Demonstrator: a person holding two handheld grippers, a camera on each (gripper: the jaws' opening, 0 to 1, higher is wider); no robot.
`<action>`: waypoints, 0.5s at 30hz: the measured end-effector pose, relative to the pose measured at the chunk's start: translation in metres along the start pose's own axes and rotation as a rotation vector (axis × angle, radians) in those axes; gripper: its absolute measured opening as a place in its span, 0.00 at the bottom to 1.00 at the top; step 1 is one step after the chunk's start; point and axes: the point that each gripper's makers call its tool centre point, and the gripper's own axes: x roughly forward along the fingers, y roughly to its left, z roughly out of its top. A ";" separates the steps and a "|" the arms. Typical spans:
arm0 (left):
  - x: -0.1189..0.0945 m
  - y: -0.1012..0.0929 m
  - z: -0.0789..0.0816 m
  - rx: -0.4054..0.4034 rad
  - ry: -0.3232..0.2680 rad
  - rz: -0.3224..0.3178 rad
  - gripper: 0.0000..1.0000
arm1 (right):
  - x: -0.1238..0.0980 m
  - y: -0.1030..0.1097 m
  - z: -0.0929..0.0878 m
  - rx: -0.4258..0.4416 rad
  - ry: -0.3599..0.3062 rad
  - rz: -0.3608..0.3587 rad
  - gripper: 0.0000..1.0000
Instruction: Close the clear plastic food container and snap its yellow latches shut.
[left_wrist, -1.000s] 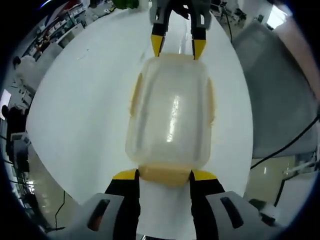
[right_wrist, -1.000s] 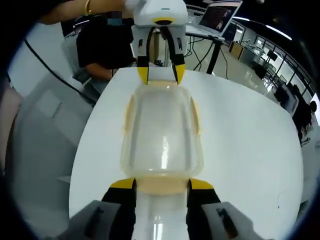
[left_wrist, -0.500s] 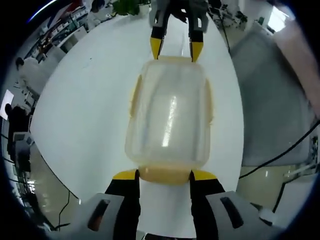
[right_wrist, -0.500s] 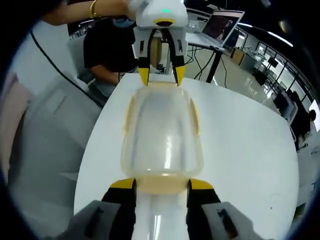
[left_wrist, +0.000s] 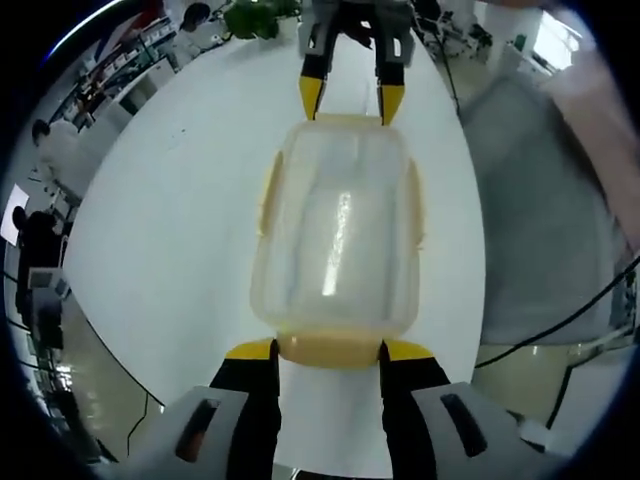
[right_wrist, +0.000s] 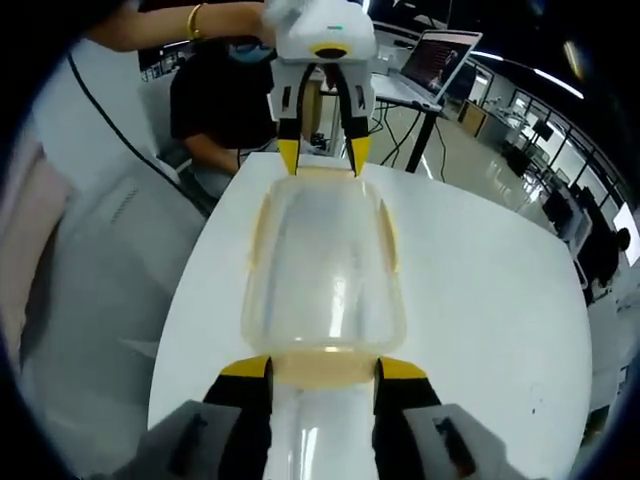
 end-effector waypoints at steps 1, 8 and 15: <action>0.000 0.000 0.002 0.001 0.000 0.000 0.37 | -0.001 -0.001 -0.001 0.001 0.000 0.000 0.37; 0.004 0.001 0.018 0.004 -0.008 -0.010 0.37 | -0.011 -0.002 -0.015 0.001 0.004 0.002 0.37; 0.013 0.000 0.042 0.008 -0.034 -0.025 0.37 | -0.026 -0.004 -0.035 0.012 0.020 0.007 0.37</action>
